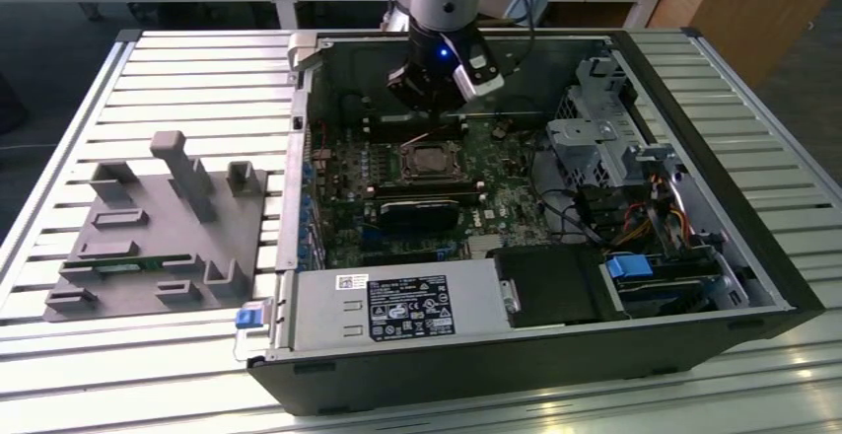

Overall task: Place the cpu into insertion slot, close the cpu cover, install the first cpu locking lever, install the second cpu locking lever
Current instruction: 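Install the first cpu locking lever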

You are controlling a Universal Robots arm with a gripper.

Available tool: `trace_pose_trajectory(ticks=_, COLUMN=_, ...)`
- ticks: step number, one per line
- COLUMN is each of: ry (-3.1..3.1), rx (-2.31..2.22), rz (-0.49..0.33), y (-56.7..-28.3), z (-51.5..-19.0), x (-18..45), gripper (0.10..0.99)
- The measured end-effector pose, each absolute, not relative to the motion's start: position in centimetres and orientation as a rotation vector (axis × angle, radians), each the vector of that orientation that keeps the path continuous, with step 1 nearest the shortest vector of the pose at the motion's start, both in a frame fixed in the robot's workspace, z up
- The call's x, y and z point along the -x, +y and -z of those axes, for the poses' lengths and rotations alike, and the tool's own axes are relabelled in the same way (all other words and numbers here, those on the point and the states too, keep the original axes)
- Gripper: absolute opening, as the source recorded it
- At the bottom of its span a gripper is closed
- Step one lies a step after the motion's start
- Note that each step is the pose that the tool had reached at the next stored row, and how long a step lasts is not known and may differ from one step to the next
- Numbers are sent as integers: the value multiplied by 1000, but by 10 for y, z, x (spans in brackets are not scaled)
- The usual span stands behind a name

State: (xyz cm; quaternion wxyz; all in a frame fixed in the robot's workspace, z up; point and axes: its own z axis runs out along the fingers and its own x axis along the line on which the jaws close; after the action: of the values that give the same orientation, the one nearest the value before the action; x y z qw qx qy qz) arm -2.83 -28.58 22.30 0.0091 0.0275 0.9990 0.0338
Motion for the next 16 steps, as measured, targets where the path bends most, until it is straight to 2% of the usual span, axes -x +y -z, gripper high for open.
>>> trace_pose_trajectory(ticks=16, ry=3124, rx=-86, rz=-103, y=-285, z=-210, x=21, gripper=106)
